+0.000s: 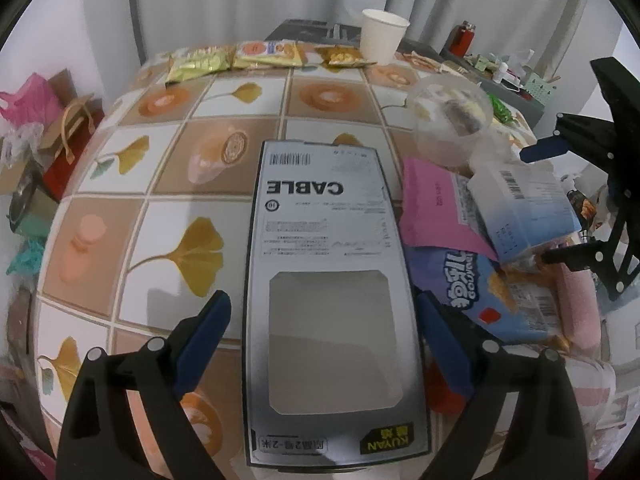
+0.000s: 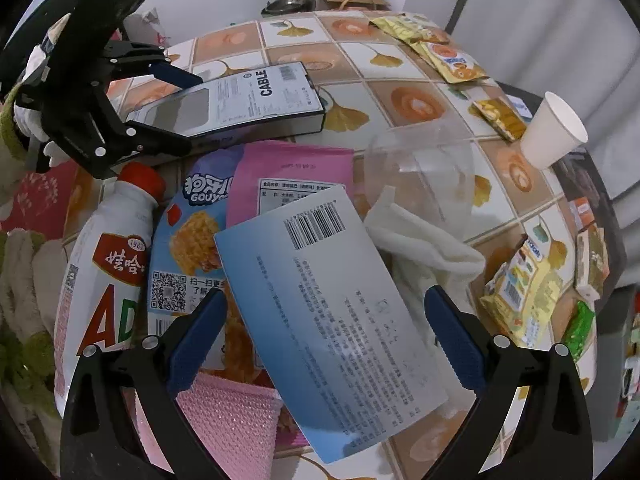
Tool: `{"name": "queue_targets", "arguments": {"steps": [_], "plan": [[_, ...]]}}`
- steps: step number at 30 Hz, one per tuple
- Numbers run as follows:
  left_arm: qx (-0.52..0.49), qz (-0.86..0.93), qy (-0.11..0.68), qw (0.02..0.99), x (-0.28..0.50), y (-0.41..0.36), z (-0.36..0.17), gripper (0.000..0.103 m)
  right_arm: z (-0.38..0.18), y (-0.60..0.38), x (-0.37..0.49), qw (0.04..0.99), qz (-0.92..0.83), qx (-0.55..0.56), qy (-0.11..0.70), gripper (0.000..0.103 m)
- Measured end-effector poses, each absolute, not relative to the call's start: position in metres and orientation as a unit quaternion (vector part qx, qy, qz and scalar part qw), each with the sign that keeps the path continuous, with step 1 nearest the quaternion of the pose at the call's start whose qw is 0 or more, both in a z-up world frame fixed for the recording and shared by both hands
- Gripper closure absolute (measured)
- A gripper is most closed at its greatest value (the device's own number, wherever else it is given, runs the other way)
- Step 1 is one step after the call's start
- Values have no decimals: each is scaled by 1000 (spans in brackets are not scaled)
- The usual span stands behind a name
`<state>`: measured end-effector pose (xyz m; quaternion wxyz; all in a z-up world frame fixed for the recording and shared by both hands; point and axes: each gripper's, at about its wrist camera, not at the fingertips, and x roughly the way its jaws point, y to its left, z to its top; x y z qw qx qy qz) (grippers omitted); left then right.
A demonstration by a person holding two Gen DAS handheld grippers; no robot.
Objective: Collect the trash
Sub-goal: 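Lift the CABLE box with the left gripper while the right gripper lifts the blue card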
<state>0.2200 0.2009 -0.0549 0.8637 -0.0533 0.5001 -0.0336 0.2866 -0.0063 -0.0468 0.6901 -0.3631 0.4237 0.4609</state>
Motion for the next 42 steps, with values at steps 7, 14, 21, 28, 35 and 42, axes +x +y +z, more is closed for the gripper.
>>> {"name": "queue_targets", "arguments": {"steps": [7,14,21,28,35,42], "plan": [[-61,-35,506,860,220,203,-61,12,-49,-5,288,691,460,-361,426,13],[-56,-32,502,862,217,201,-60,17,-50,-2,286,688,459,-368,424,20],[-69,-24,497,865,214,206,-58,18,-42,-6,285,695,458,-364,419,23],[-75,-17,484,872,208,210,-49,18,-30,-7,282,704,458,-359,408,24],[-80,-14,470,879,200,213,-38,18,-18,-7,278,713,458,-353,397,25],[-90,-13,455,886,190,217,-28,19,-4,-7,273,722,459,-344,386,25]]}}
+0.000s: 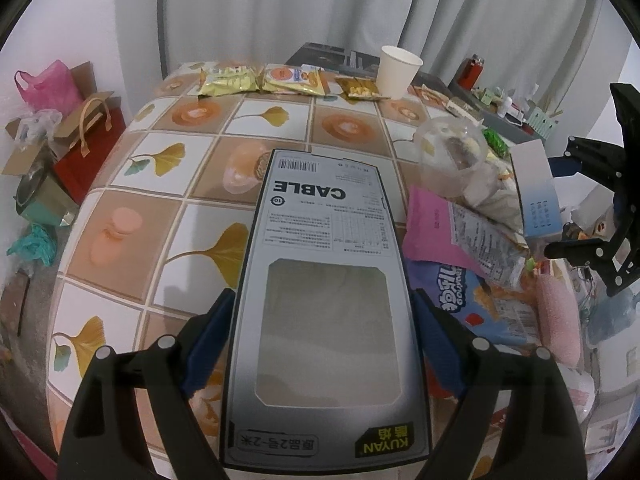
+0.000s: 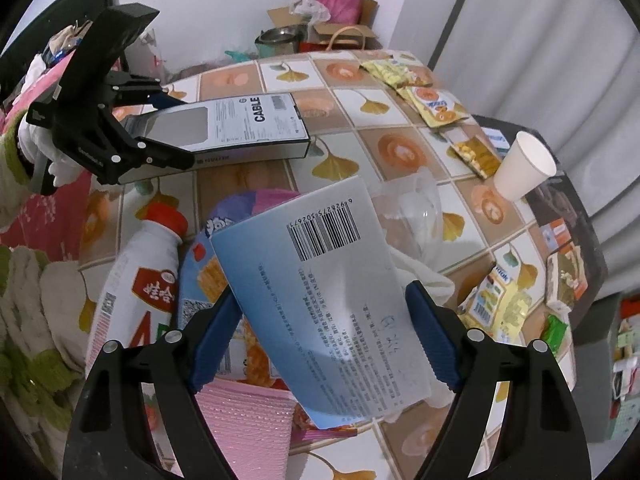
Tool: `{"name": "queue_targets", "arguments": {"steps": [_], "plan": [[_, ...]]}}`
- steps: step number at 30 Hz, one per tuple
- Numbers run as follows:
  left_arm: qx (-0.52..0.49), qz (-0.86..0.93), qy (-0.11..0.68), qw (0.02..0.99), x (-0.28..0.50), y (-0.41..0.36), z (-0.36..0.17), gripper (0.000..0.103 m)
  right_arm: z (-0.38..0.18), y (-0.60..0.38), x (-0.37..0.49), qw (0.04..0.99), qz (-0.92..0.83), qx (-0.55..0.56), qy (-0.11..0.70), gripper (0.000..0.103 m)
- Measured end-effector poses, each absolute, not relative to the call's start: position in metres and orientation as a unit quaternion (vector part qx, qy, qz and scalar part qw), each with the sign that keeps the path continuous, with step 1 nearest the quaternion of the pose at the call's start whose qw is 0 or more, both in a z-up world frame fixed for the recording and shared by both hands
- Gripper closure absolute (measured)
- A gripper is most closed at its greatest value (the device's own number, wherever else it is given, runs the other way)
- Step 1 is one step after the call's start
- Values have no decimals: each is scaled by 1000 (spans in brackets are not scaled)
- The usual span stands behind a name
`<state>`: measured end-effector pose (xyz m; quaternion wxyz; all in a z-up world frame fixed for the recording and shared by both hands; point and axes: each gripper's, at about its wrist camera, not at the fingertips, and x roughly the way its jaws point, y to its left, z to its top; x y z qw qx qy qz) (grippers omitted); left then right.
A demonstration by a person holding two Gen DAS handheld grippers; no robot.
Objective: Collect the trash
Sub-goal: 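Lift the CABLE box with the left gripper while the right gripper lifts the blue card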
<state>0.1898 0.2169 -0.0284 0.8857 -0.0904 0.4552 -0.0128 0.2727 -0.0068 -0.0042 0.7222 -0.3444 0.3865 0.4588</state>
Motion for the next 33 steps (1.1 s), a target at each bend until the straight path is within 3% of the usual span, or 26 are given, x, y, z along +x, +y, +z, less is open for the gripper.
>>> {"name": "queue_targets", "arguments": {"steps": [12,33], "plan": [[-110,-7,423,899,169,227,-4,19,23,-10,263,746,462,-308,368,25],[-115,-36,346,930,120,204,79,19,102,-52,234,824,458,-142,302,26]]}}
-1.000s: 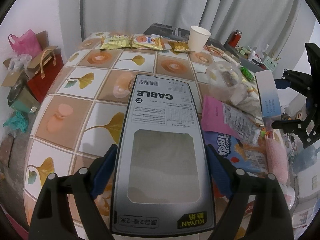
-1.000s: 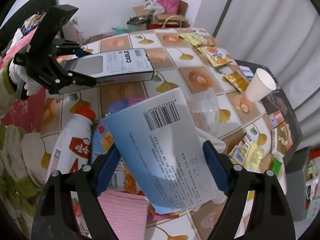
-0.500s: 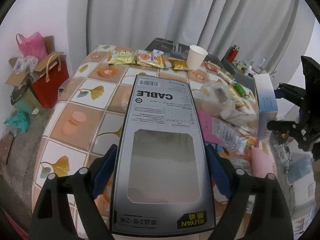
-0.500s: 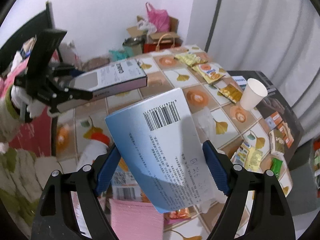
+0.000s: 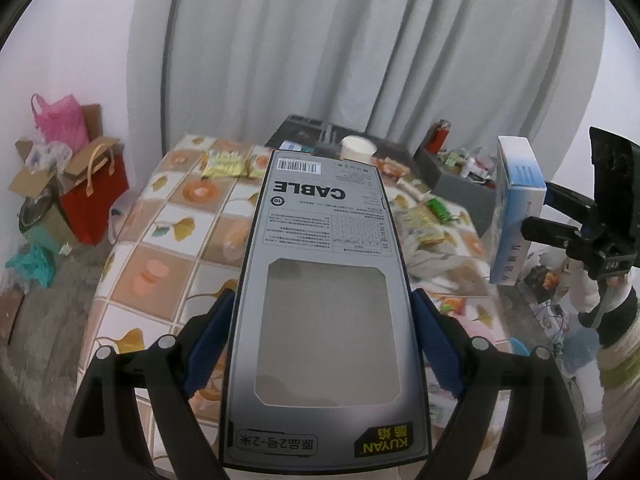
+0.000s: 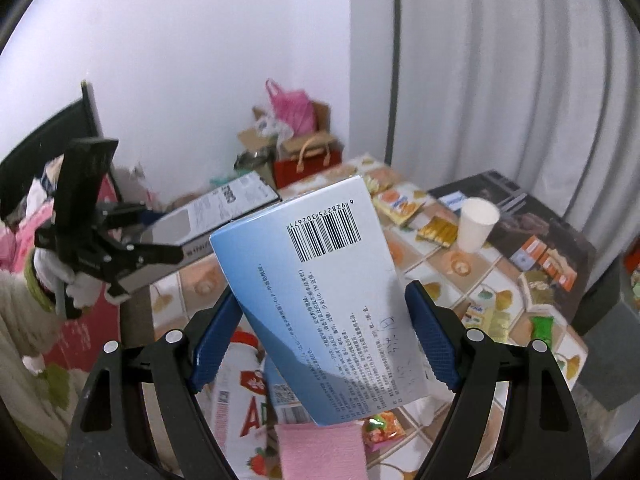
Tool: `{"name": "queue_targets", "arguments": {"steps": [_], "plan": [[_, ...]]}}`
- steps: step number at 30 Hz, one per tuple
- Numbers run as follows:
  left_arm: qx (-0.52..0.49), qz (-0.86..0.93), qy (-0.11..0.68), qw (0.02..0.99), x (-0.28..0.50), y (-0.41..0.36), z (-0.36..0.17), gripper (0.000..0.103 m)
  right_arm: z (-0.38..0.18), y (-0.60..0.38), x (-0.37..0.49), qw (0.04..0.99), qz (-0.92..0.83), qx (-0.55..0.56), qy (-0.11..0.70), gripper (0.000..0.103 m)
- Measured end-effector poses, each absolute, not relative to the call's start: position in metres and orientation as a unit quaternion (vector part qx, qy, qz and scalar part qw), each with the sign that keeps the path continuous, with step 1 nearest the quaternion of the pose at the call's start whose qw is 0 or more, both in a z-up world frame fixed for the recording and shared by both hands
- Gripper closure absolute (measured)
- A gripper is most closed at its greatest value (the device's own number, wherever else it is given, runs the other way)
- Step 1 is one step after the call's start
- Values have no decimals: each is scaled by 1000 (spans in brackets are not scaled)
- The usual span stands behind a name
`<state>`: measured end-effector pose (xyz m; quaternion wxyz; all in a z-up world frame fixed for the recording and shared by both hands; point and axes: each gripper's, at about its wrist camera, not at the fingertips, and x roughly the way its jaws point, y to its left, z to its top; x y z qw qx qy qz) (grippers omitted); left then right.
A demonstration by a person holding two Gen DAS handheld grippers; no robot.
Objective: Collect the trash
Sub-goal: 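Lift the CABLE box with the left gripper while the right gripper lifts the blue card, then carry the box and the card with both grippers over the blue wastebasket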
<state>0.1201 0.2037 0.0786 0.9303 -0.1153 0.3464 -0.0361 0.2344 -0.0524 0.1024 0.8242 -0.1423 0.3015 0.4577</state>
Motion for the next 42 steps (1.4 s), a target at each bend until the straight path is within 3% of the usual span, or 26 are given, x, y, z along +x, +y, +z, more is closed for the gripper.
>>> {"name": "queue_targets", "arguments": {"steps": [11,24,32,42], "plan": [[-85,-114,331,933,109,128,114,19,132,-146,187,874,397,-85,267,26],[-49,-265,342,900,120,-25,124,19,130,-288,121,926,260,-18,275,26],[-26,-347,364,864,131,-131,117,19,111,-369,86,942,169,60,285,26],[2,-425,426,799,150,-272,76,19,47,-461,64,927,52,202,311,26]]}}
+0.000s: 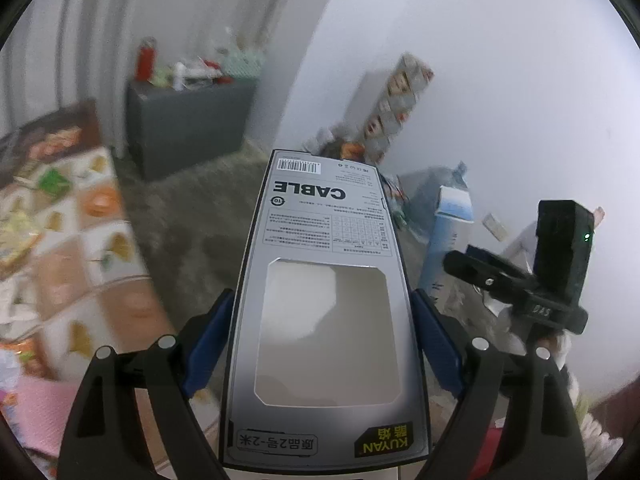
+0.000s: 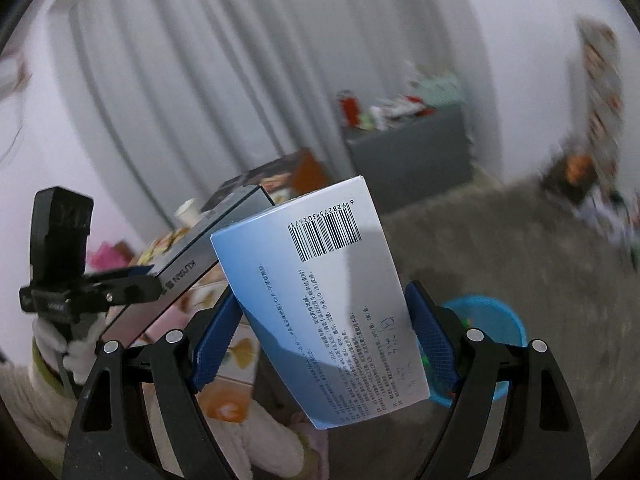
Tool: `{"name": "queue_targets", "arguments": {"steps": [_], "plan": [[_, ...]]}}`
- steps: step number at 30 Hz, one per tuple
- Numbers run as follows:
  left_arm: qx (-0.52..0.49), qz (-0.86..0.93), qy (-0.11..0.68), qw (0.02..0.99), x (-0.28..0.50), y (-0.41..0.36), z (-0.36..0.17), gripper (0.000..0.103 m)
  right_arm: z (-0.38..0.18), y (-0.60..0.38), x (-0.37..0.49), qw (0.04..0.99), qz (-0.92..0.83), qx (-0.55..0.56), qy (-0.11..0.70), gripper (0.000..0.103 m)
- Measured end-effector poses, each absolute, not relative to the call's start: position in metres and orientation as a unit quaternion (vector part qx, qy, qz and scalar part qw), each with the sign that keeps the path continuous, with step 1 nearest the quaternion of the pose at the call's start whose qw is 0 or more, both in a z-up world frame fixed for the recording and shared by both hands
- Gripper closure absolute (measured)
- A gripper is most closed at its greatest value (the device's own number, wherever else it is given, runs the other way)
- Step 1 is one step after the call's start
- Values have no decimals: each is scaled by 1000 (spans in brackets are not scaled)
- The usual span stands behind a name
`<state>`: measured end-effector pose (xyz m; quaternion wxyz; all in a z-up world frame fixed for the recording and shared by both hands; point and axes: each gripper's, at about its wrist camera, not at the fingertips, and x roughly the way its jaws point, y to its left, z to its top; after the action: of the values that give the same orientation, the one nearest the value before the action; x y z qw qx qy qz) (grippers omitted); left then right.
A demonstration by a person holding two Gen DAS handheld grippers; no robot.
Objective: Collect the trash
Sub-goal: 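Carry the box and the card with both grippers over the blue wastebasket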
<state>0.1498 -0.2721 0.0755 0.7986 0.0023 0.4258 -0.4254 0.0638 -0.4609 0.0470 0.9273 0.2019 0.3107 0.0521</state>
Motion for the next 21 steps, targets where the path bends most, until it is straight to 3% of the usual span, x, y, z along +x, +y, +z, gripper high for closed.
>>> {"name": "queue_targets", "arguments": {"steps": [11,21], "plan": [[42,-442,491,749,188,-395,-16,19,-55,-555,67,860,-30,387,330,26],[71,-416,531,734,221,-461,-95,17,-151,-607,78,775,-69,527,343,24]]}}
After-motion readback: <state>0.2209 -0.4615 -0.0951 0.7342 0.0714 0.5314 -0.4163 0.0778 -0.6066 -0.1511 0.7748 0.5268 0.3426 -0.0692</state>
